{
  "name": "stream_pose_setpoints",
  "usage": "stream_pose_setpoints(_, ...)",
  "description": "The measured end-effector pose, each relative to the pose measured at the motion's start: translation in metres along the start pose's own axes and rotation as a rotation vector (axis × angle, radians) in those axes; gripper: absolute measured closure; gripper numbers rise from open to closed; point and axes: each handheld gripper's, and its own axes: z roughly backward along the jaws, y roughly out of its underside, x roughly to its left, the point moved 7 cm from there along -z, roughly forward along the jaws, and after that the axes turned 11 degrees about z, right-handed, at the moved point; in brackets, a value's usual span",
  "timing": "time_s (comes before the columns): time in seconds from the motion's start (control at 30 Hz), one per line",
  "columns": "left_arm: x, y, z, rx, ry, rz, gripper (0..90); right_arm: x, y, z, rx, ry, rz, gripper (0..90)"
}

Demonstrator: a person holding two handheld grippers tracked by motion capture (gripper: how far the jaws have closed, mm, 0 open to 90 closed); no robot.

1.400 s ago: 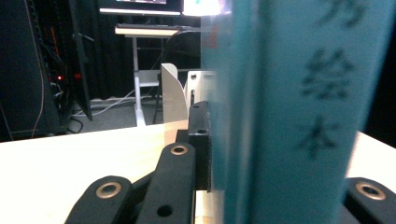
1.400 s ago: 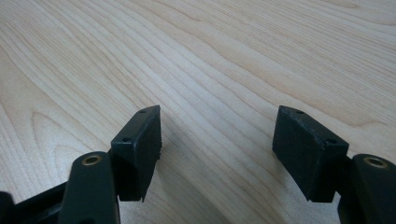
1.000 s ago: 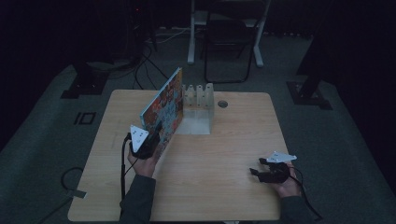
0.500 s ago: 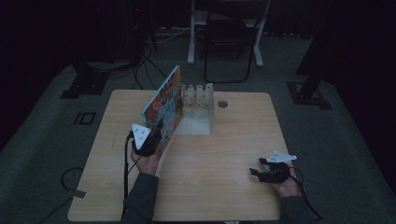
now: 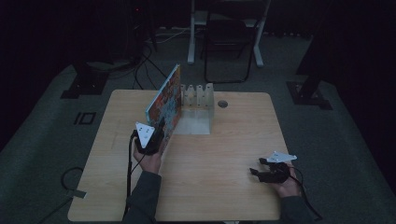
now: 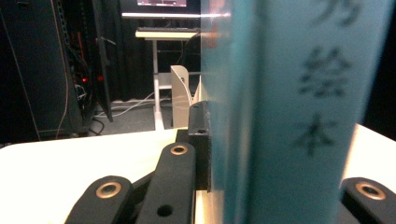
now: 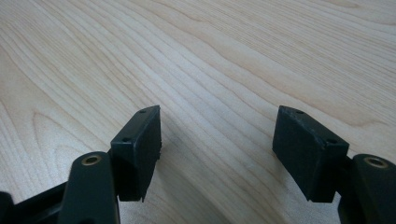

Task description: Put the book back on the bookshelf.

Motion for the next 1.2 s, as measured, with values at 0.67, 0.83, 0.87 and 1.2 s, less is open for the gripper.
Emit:
stream_pose_setpoints(0.67, -0.005, 0.004, -0.01, -0.021, -0.051, -0.011, 81.4, 0.0, 0.0, 0.0, 0.0, -0.002, -0.001, 32.0)
stream_pose_setpoints(0.83, -0.006, 0.006, -0.013, -0.027, -0.051, -0.022, 81.4, 0.0, 0.0, 0.0, 0.0, -0.002, -0.001, 32.0)
stream_pose_setpoints(0.87, -0.006, 0.006, -0.014, -0.026, -0.053, -0.019, 81.4, 0.0, 0.0, 0.0, 0.0, -0.002, -0.001, 32.0)
stream_pose_setpoints(1.2, -0.006, 0.008, -0.019, -0.017, -0.061, -0.022, 81.4, 0.0, 0.0, 0.0, 0.0, -0.003, -0.002, 32.0)
